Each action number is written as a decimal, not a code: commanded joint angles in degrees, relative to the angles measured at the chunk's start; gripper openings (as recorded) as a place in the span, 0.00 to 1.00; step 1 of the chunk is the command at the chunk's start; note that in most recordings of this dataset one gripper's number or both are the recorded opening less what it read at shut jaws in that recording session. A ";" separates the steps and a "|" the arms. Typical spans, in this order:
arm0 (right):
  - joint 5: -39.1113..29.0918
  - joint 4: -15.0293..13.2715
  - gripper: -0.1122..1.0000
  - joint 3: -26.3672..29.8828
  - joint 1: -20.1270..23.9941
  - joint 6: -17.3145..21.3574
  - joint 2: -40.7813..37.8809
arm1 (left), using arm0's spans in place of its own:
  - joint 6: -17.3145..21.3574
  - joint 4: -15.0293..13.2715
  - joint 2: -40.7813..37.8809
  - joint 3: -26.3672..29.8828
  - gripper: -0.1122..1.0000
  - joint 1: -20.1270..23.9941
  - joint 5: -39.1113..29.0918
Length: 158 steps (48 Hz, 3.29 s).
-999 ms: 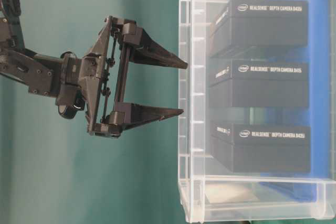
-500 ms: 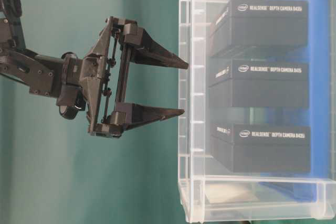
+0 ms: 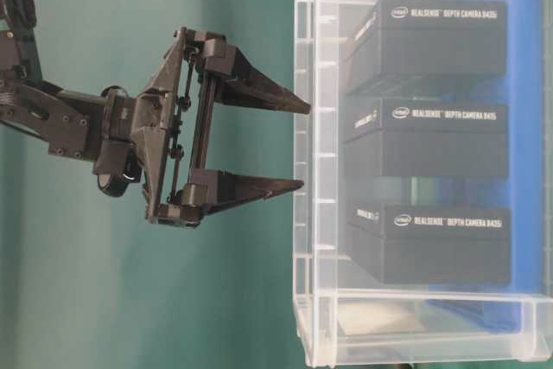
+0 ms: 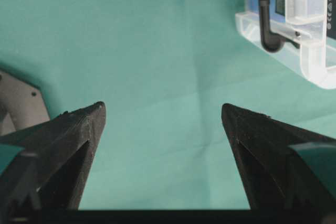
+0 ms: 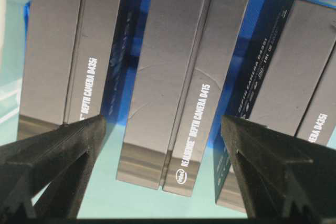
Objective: Take out the box from the case.
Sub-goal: 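Lower the open right gripper over the middle black RealSense box, then close the right gripper on the middle black RealSense box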
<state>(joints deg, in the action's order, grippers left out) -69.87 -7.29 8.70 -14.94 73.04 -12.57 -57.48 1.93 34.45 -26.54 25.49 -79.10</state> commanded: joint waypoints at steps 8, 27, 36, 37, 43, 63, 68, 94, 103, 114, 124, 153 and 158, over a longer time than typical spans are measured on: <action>0.26 0.00 0.96 1.23 0.09 -0.26 0.62 | 0.09 0.26 0.26 0.79 0.94 -0.09 0.26; 1.41 -0.09 0.96 0.88 0.09 -0.44 -0.53 | 0.26 0.26 0.26 0.79 0.94 -0.09 0.18; 1.49 0.00 0.96 0.35 0.18 -0.44 -1.05 | 0.44 0.26 0.26 0.79 0.94 -0.09 0.18; 1.49 0.00 0.96 0.35 0.09 -0.44 -1.05 | 0.44 0.26 0.26 0.70 0.94 -0.09 0.26; 1.49 0.00 0.96 -0.26 0.09 -0.44 -1.23 | 0.44 0.35 0.26 0.79 0.94 -0.09 0.26; 3.43 -0.09 0.96 -1.93 0.09 -0.35 -1.76 | 0.53 0.26 0.26 0.70 0.94 -0.09 0.26; 3.43 -0.09 0.96 -2.37 0.09 -0.44 -2.02 | 0.53 0.26 0.26 0.70 0.94 -0.09 0.26; 6.24 -0.09 0.96 -3.87 -0.53 -0.44 -3.34 | 0.53 0.26 0.26 0.70 0.94 -0.09 0.26; 7.21 -0.18 0.96 -3.96 -0.79 -0.44 -4.22 | 0.53 0.26 0.35 0.70 0.94 -0.09 0.26; 7.29 -0.26 0.96 -3.96 -0.88 -0.35 -5.01 | 0.44 0.26 0.53 0.53 0.94 -0.09 0.26; 7.29 -0.35 0.96 -3.96 -0.88 -0.26 -5.45 | 0.44 0.26 0.70 0.35 0.94 -0.09 0.26; 7.65 -2.29 0.72 -4.13 -0.53 1.93 -5.71 | 0.44 0.26 1.05 -0.09 0.94 -0.09 0.26; 7.47 -2.20 0.72 -4.04 -0.53 2.02 -5.80 | 0.44 0.26 1.05 -0.26 0.94 -0.09 0.26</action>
<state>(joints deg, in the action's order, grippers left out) -62.40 -9.32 4.13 -15.56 74.97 -19.25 -57.04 2.02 35.33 -27.42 25.49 -79.10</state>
